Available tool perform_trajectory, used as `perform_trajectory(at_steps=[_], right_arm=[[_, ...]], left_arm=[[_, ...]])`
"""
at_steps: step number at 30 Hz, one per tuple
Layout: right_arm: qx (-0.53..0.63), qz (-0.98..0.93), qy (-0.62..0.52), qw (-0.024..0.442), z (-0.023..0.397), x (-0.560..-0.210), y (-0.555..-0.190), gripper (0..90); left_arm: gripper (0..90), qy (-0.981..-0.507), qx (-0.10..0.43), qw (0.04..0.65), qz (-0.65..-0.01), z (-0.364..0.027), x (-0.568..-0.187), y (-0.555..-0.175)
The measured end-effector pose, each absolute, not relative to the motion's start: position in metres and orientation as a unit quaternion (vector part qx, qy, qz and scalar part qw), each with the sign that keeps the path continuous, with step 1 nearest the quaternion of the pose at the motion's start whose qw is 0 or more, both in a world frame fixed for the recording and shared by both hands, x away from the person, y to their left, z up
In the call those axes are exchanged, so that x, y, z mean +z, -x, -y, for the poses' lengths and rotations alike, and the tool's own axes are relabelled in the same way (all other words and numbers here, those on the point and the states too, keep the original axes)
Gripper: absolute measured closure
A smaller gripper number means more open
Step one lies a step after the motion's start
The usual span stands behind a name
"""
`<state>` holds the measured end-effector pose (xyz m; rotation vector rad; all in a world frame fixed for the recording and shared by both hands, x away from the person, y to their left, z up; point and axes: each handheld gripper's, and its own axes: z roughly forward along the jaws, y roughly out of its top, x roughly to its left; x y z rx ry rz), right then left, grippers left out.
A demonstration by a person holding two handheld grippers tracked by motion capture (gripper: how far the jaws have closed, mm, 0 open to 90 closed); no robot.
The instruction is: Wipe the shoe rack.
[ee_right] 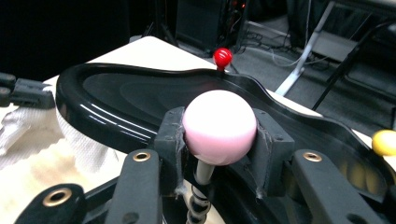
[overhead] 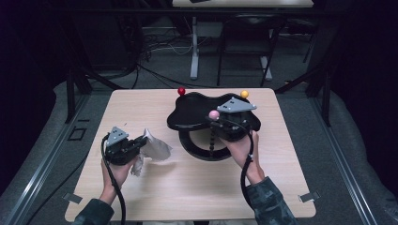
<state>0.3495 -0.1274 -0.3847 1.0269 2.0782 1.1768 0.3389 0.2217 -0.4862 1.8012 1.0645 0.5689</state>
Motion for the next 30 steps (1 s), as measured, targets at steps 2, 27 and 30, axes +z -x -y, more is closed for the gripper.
perform_trajectory(at_steps=[2,27,30], right_arm=[[0.430,-0.770,-0.388,0.266,0.141,-0.383,-0.349,59.5],[0.447,-0.745,-0.408,0.282,0.156,-0.395,-0.373,60.1],[0.463,-0.753,-0.386,0.264,0.162,-0.396,-0.378,60.1]], left_arm=[[83.5,-0.735,0.231,0.467,-0.434,-0.221,-0.486,-0.339],[83.5,-0.740,0.228,0.464,-0.431,-0.219,-0.487,-0.339],[83.5,-0.740,0.228,0.463,-0.430,-0.218,-0.487,-0.339]])
